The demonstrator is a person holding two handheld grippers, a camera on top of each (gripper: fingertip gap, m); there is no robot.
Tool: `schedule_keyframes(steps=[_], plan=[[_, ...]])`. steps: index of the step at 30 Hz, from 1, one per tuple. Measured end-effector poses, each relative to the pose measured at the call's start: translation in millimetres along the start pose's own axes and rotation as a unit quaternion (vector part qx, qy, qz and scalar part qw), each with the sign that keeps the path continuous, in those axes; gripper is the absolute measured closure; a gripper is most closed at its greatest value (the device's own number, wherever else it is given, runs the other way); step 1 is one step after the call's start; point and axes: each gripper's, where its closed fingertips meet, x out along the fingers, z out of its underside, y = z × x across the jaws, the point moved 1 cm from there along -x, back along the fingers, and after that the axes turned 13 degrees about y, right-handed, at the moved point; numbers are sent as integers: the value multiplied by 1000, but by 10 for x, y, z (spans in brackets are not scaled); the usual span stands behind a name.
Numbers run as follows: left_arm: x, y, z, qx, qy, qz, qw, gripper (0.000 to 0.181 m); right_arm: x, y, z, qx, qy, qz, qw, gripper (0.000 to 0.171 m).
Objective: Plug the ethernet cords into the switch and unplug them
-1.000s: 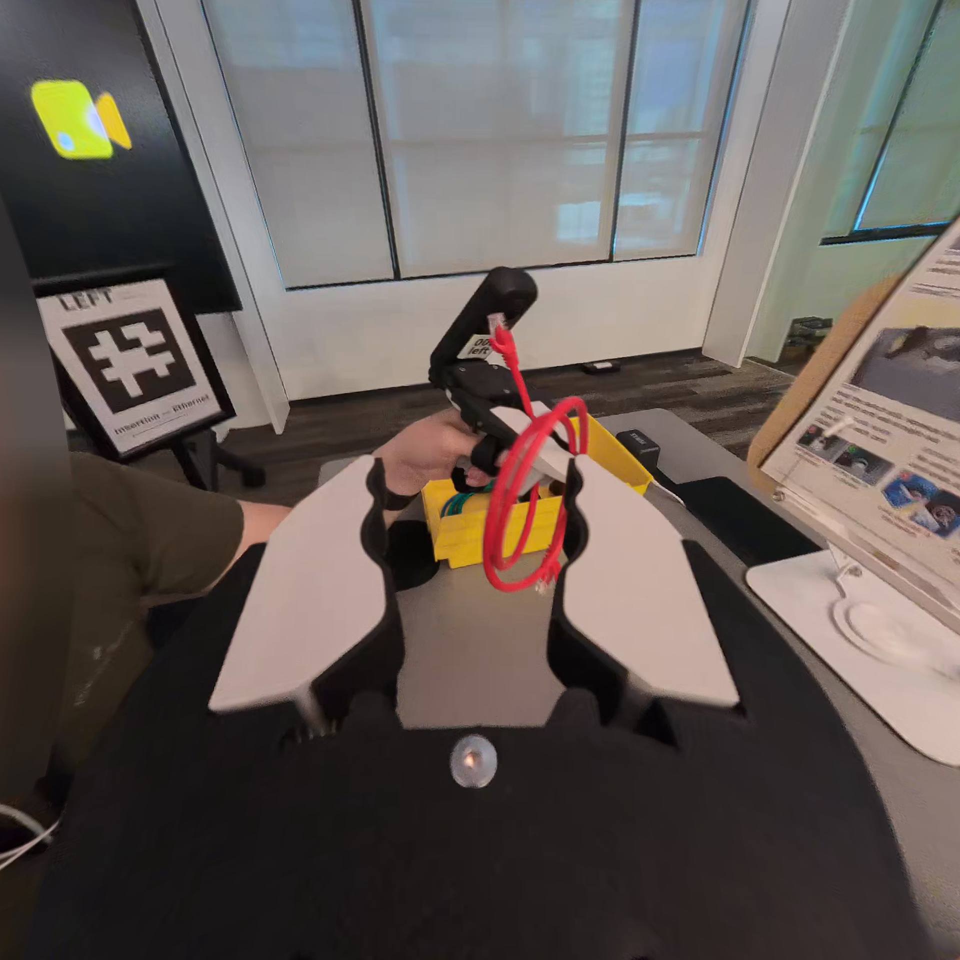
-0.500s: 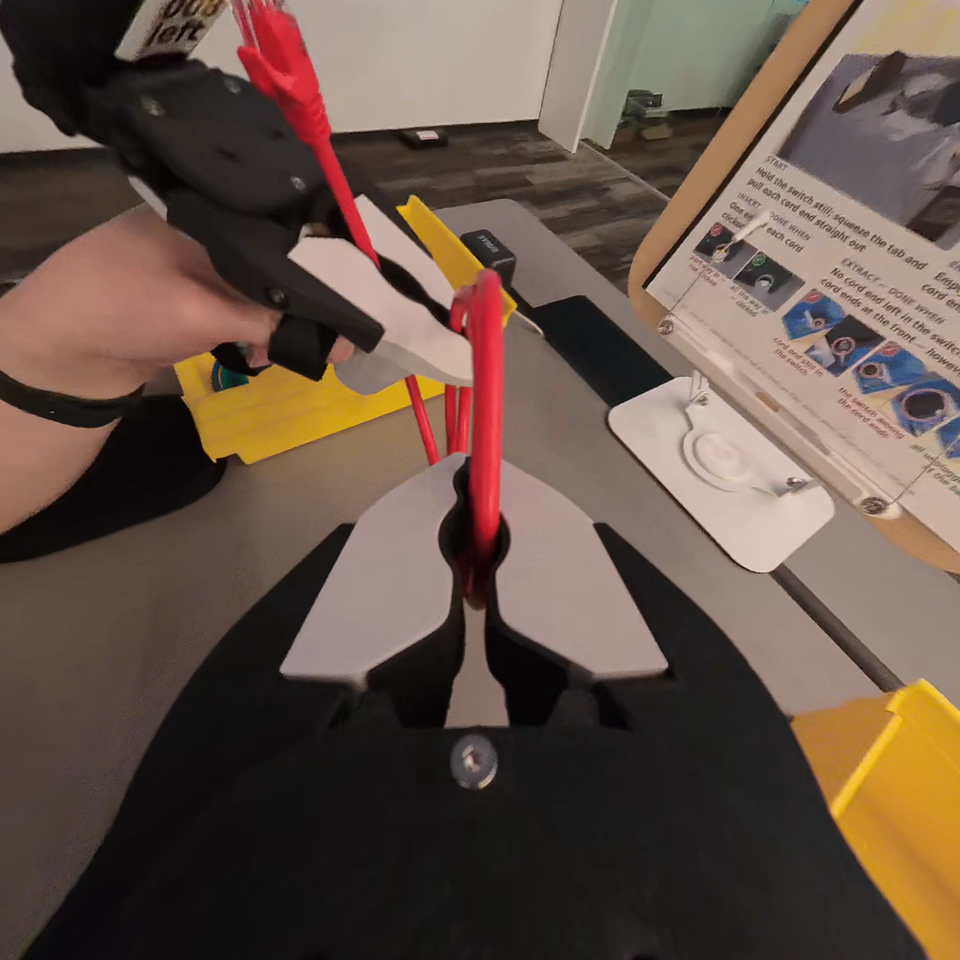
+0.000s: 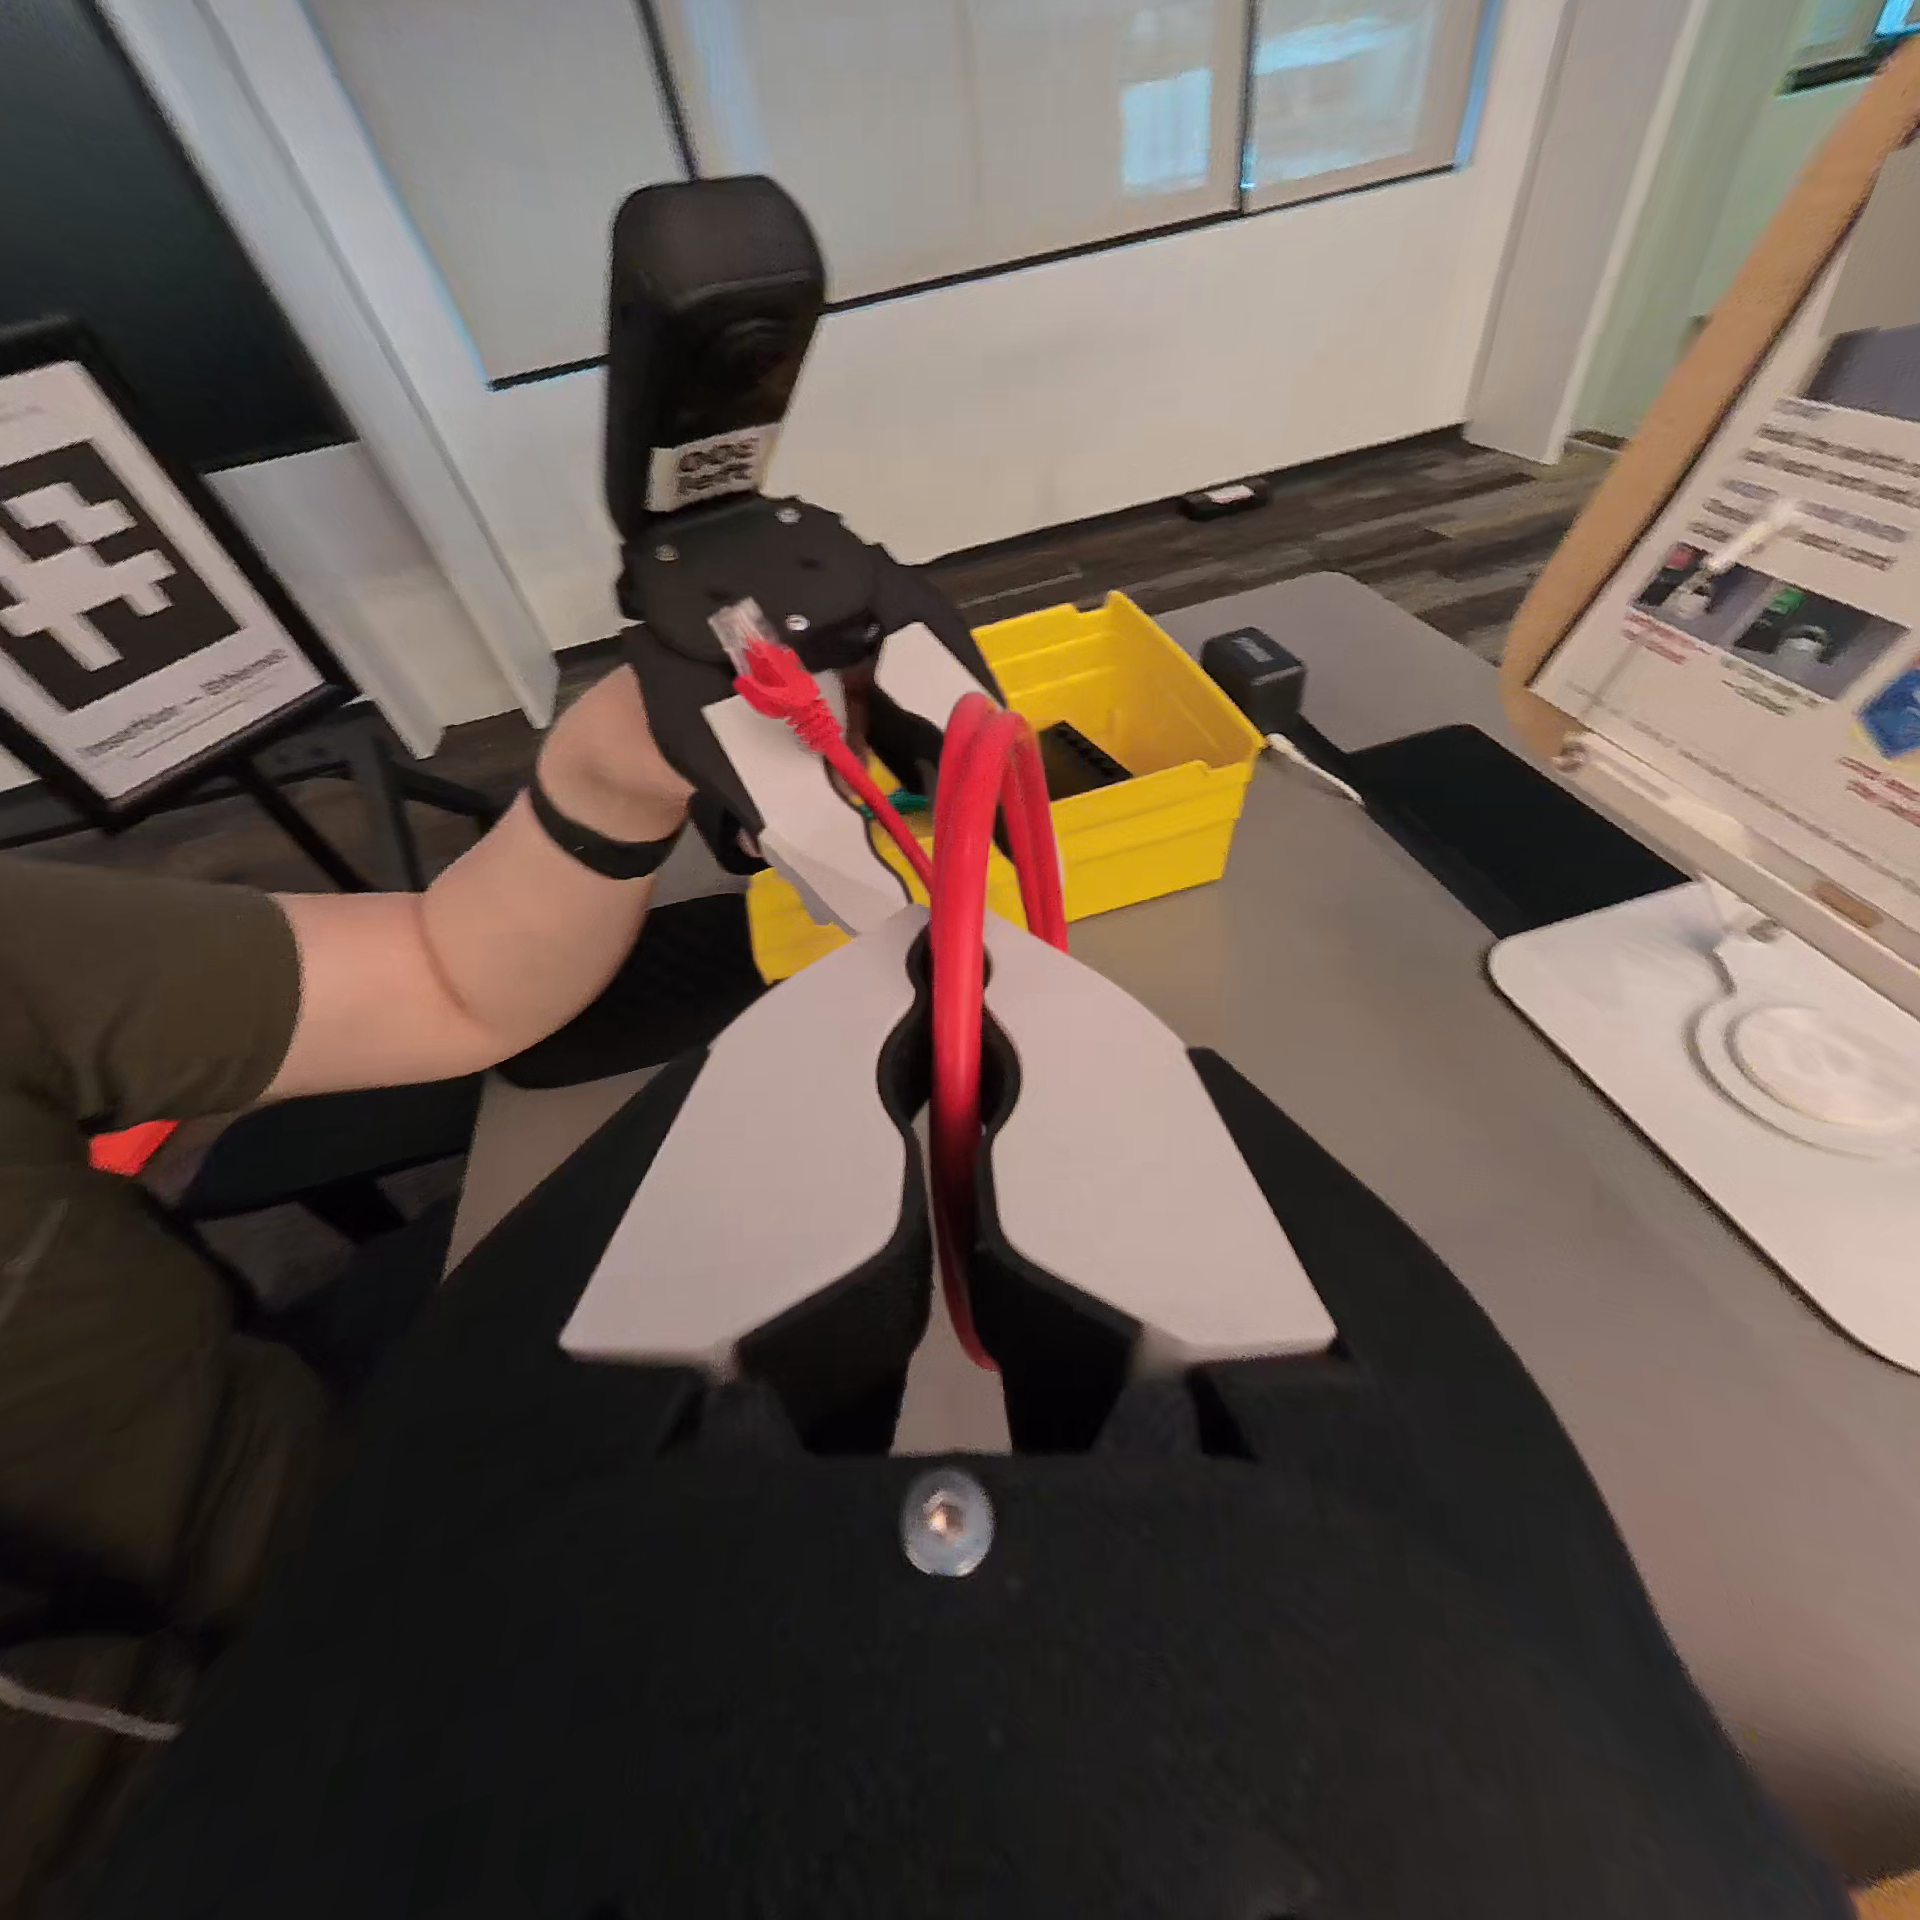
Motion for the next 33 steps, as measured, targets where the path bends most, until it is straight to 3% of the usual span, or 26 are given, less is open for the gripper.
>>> schedule_keyframes(steps=[6,8,11,13,14,15,22,33], plan=[[15,124,-94,51,35,39,997,121,-97,-299,2,-7,-18,-107,994,170],[4,286,-118,45,46,90,994,122,-118,-419,12,-10,-22,-146,989,170],[-42,574,-160,23,59,180,982,149,-130,-561,2,-7,-12,-197,980,170],[-48,646,-131,32,48,196,979,165,-130,-605,7,5,-8,-219,976,170],[-42,645,-109,41,41,191,980,179,-122,-592,14,10,-8,-220,975,170],[-28,624,-94,46,35,179,982,181,-111,-558,15,12,-6,-213,977,170],[-54,572,-134,0,29,165,986,181,-160,-288,-30,-6,7,-142,990,151],[-58,421,-78,-43,12,140,989,181,-395,116,-87,-20,-6,-31,999,155]])
